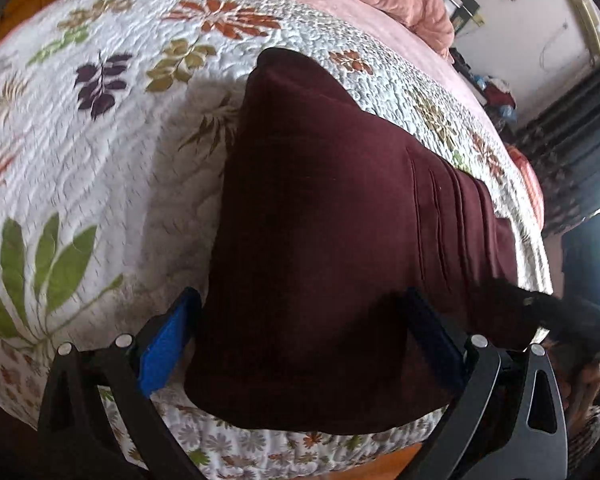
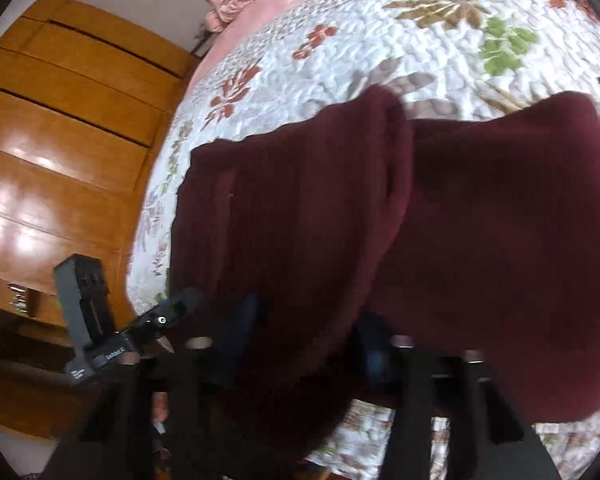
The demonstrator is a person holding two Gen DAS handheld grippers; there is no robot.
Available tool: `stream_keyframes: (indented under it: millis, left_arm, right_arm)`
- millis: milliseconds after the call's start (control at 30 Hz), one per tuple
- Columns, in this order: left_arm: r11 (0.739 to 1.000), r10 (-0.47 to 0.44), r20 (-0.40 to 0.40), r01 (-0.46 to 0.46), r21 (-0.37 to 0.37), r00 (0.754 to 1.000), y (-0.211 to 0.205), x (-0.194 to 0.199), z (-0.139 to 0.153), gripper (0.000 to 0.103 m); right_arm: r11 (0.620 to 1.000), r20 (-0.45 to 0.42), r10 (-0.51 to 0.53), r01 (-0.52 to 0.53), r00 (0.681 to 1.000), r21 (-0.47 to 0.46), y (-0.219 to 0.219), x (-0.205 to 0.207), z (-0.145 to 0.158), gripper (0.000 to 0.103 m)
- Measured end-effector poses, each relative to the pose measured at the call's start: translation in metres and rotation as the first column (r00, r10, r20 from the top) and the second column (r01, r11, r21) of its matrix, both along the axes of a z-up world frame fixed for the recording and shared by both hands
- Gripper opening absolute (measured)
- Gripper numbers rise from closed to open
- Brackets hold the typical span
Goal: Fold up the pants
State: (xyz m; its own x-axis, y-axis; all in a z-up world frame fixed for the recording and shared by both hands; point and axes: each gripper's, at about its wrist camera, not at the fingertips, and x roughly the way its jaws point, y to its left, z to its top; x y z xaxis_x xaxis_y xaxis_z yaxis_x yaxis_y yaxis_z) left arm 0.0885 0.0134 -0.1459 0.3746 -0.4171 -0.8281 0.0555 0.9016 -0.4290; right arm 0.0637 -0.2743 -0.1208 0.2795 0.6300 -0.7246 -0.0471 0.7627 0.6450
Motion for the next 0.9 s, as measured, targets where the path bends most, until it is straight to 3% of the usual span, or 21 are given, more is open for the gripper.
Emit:
stream_keyframes:
  millis: [67, 133, 500, 700, 900]
  left_arm:
    - [1.000, 0.006, -0.005, -0.006, -0.008, 1.000, 0.004, -0.002, 0.002, 0.100]
    - [1.000, 0.000, 0.005, 0.000, -0.005, 1.000, 0.006, -0.004, 0.006, 0.100]
    - [0.998, 0.030, 0.030, -0.028, -0.048, 0.999, 0.008, -0.008, 0.025, 0.100]
    - [0.999, -0.006, 0.064, 0.009, -0.038, 0.998, -0.010, -0.008, 0.039, 0.100]
    - [0.998, -0.064, 0.079, 0.063, 0.014, 0.995, -0.038, -0.007, 0.040, 0.100]
  right_arm:
    - [1.000, 0.023, 0.008, -0.008, 1.000, -0.003, 0.002, 0.001, 0.004, 0.025]
    - [1.000, 0.042, 0.002, -0.003, 0.999, 0.012, -0.001, -0.001, 0.012, 0.023]
    - [0.999, 0.161, -0.039, 0.040, 0.986, 0.001, -0.025, -0.013, 0.063, 0.019]
    - [0.994, 0.208, -0.110, 0.114, 0.972, -0.005, -0.074, -0.021, 0.093, 0.019]
    - [0.985, 0.157, -0.153, 0.164, 0.976, -0.055, -0.115, -0.024, 0.079, 0.019]
